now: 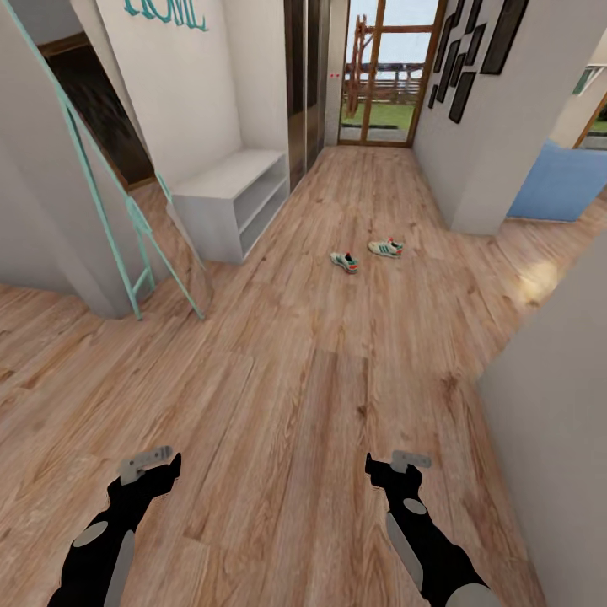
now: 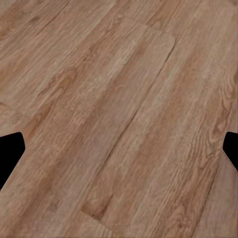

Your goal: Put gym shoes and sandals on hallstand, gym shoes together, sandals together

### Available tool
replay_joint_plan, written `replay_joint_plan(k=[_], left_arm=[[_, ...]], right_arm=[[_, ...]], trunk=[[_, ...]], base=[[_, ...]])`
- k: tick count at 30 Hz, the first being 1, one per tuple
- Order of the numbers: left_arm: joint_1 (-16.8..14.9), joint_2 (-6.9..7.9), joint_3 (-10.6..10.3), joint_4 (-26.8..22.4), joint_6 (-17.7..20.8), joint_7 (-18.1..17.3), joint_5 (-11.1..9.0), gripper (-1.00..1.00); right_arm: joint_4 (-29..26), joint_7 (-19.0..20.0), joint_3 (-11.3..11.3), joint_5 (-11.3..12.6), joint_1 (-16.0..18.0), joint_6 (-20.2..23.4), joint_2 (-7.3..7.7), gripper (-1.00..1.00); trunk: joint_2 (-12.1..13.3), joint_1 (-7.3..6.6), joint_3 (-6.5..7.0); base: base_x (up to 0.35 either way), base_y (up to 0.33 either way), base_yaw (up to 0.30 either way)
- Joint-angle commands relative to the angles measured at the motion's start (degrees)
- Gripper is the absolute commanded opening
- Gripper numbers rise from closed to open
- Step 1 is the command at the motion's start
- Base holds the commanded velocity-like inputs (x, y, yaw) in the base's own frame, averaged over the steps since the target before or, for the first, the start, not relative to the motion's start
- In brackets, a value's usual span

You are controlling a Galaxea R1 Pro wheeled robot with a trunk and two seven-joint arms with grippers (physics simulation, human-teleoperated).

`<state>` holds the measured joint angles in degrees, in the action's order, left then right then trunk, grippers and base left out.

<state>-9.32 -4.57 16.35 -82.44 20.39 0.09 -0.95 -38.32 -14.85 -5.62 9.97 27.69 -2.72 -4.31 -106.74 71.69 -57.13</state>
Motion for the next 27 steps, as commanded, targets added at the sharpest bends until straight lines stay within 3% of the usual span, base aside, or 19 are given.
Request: replay_joint_plan(k=[1, 16, 27], left_arm=[[0.0, 0.00, 0.0, 0.0, 0.0, 0.0, 0.0, 1.00], [0.0, 0.00, 0.0, 0.0, 0.0, 0.0, 0.1, 1.00], [0.0, 0.00, 0.0, 0.0, 0.0, 0.0, 0.1, 1.00]], right_arm=[[0.0, 0.0, 0.0, 0.0, 0.0, 0.0, 0.00, 1.00], [0.0, 0.0, 0.0, 0.0, 0.0, 0.0, 0.00, 1.00], [-0.1, 0.0, 0.0, 0.0, 0.0, 0.0, 0.00, 1.00]], trunk=[[0.0, 0.00, 0.00], [0.0, 0.00, 0.00], [0.0, 0.00, 0.38]], base=[[0.336, 0.000, 0.000], [0.336, 0.000, -0.008], [0.336, 0.000, -0.184]])
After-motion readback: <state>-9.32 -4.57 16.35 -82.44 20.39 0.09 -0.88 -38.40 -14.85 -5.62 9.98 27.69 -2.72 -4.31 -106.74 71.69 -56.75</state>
